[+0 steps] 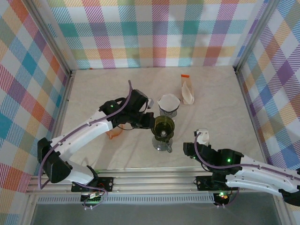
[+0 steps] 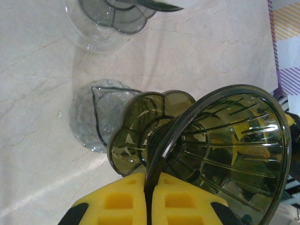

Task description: Place the coffee filter in the dripper

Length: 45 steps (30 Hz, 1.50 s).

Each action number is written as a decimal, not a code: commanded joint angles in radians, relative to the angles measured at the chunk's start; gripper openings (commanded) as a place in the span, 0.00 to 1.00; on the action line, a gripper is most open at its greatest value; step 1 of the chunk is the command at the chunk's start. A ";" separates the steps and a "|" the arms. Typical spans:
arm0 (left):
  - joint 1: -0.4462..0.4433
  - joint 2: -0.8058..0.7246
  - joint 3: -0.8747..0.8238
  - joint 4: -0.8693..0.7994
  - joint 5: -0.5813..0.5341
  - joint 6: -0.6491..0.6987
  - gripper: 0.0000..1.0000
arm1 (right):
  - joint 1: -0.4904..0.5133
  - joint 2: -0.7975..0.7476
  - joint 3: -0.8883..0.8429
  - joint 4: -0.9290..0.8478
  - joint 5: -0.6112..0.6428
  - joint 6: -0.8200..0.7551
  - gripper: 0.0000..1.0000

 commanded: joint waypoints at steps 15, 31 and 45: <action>-0.006 0.125 0.034 0.031 -0.043 0.014 0.00 | 0.005 -0.055 -0.010 -0.063 0.026 0.036 0.62; 0.003 0.104 0.031 -0.028 -0.014 0.005 0.00 | 0.004 -0.058 -0.023 -0.062 0.026 0.041 0.62; 0.024 0.037 0.035 0.001 -0.037 -0.015 0.68 | 0.004 -0.046 -0.010 -0.018 0.020 0.005 0.67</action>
